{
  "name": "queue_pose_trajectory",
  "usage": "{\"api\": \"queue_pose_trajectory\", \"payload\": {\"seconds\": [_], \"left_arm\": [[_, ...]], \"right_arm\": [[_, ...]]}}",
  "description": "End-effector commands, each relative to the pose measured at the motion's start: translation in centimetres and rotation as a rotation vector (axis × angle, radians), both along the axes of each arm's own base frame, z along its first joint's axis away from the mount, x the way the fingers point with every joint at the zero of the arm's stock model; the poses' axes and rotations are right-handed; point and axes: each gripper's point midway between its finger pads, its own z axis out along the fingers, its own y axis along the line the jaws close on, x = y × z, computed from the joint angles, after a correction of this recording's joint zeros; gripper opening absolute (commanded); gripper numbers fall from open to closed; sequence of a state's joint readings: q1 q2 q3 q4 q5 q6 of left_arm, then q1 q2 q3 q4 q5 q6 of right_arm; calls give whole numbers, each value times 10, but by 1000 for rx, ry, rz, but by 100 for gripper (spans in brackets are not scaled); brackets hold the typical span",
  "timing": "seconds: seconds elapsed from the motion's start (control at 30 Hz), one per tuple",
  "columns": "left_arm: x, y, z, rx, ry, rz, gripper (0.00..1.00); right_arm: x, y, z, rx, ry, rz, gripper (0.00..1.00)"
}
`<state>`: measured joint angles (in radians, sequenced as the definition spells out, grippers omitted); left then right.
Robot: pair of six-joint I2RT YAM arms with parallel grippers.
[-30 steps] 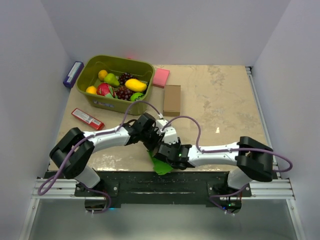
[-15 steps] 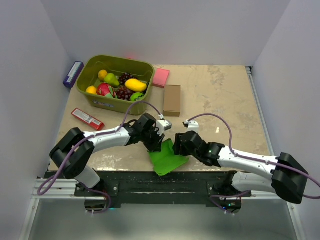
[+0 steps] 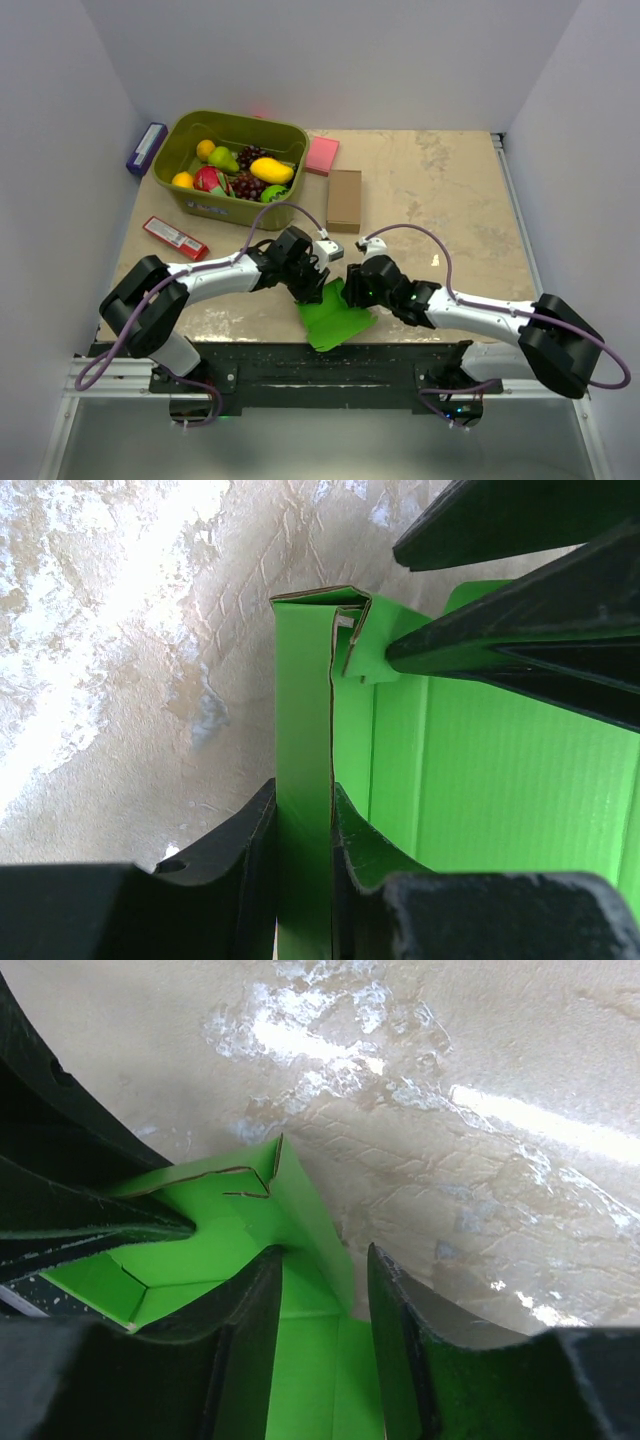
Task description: Fold the paper box
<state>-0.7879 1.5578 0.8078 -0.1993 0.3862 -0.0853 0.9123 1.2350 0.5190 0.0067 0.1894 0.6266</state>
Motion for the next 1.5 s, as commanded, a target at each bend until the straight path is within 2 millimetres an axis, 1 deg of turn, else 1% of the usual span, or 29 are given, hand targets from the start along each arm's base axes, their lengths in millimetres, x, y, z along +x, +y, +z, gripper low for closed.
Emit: {"api": "queue_pose_trajectory", "payload": {"seconds": [0.0, 0.17, 0.27, 0.33, 0.47, 0.53, 0.63, 0.83, 1.03, 1.07, 1.13, 1.17, 1.23, 1.27, 1.33, 1.37, 1.4, 1.47], "left_arm": [[3, -11, 13, -43, -33, -38, 5], [3, -11, 13, -40, -31, -37, 5], [4, -11, 14, -43, -36, -36, 5], [4, -12, 15, -46, -37, -39, 5], [4, -12, 16, -50, -40, -39, 5], [4, -12, 16, -49, -41, -36, 5], [4, -12, 17, -52, -43, -37, 5], [4, -11, 18, -52, -46, -37, 5], [3, -13, 19, -58, -45, -43, 5], [4, -13, 20, -61, -48, -43, 5], [3, -13, 19, -58, -43, -44, 5], [3, -14, 19, -61, -45, -46, 5], [2, -13, 19, -62, -43, -46, 5], [2, -14, 20, -65, -44, -46, 5], [3, -14, 22, -66, -46, -43, 5], [4, -15, 23, -71, -49, -42, 5], [3, -15, 24, -73, -50, -44, 5], [3, -16, 24, -77, -48, -46, 5]], "right_arm": [[8, 8, 2, 11, -35, 38, 40], [3, 9, -5, 9, -10, 52, 36], [1, 3, -10, -10, 5, 44, 32], [-1, -3, -15, -40, 14, 32, 28], [-1, -6, -17, -66, 18, 34, 26], [2, -7, -17, -82, 8, 28, 26], [2, -8, -22, -94, 17, 30, 26], [3, -10, -22, -101, 13, 25, 26], [6, -8, -24, -120, 11, 23, 20], [4, -12, -31, -150, 28, 20, 19], [7, -15, -31, -177, 19, -7, 17], [6, -17, -32, -198, 24, -16, 15], [8, -18, -32, -221, 21, -47, 9], [6, -26, -35, -276, 20, -69, 7], [7, -28, -35, -318, 15, -109, 1], [4, -36, -36, -379, 0, -125, 0], [6, -33, -31, -388, -13, -139, 0], [-1, -39, -36, -460, -8, -156, 0]]}}
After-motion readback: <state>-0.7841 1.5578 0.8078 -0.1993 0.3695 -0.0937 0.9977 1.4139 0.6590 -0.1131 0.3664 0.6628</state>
